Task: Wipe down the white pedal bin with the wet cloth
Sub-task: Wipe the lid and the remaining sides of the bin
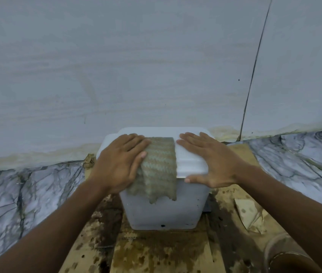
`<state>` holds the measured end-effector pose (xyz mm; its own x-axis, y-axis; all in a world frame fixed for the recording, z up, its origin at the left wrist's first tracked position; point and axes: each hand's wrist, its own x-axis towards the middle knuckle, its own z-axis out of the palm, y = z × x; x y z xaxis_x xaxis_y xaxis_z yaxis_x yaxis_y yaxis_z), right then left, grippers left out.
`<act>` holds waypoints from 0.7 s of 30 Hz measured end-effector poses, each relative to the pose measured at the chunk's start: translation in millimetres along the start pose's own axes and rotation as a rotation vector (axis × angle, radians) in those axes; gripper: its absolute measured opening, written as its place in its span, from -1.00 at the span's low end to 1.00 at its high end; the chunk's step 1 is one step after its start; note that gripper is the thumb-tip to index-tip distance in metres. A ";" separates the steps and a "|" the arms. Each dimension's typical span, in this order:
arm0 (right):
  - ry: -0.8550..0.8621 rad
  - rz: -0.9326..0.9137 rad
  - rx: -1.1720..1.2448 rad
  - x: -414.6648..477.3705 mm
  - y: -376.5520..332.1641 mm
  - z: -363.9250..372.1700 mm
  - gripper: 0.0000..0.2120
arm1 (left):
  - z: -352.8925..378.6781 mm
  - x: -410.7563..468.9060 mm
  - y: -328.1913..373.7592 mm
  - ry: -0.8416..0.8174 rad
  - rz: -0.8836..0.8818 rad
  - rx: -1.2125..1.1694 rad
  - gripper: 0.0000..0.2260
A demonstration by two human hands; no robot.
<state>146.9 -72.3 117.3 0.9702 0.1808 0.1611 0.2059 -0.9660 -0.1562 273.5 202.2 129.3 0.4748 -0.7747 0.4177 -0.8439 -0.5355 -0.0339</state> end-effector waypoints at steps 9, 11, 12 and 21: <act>0.113 0.129 0.080 32.5 14.6 2.2 -0.09 | 4.5 36.2 35.9 0.055 -0.244 -0.094 -0.51; 0.148 0.162 0.120 41.4 23.2 2.4 -0.08 | 23.2 48.4 41.2 0.071 -0.307 0.006 -0.48; 0.174 0.171 0.131 45.3 27.6 3.5 -0.07 | 30.5 53.9 40.7 0.103 -0.333 0.037 -0.47; 0.283 0.212 0.300 82.5 56.9 2.6 -0.17 | 112.8 41.5 28.2 0.441 -0.176 0.123 -0.38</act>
<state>239.1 -111.9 119.2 0.9304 -0.1132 0.3486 0.0748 -0.8724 -0.4830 297.6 117.1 43.3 0.4338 -0.4667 0.7707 -0.7122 -0.7015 -0.0240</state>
